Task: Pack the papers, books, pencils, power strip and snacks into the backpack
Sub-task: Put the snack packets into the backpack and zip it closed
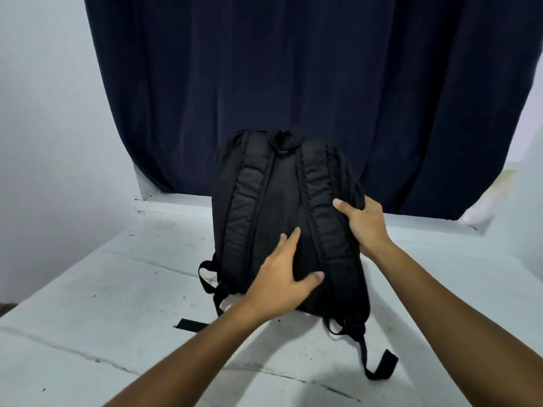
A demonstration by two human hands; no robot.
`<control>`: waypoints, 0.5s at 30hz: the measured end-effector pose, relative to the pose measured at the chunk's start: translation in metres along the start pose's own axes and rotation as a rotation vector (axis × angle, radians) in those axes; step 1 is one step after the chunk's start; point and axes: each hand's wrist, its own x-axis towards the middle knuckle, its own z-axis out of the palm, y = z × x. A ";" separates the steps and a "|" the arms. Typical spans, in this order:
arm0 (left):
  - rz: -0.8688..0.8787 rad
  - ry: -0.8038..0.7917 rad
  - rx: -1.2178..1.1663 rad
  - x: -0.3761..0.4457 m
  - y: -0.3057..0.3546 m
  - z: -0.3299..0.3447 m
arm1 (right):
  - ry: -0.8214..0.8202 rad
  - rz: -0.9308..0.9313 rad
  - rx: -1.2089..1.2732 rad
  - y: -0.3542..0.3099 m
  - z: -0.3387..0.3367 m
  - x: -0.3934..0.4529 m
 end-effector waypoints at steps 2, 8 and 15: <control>-0.119 -0.099 -0.085 0.000 0.010 0.004 | -0.031 -0.119 -0.269 -0.010 0.008 -0.008; -0.135 0.059 -0.177 0.000 -0.010 -0.043 | -0.241 -0.106 -0.378 -0.049 0.048 -0.044; -0.121 0.469 0.196 -0.014 -0.025 -0.089 | -0.417 0.063 -0.219 -0.056 0.129 -0.071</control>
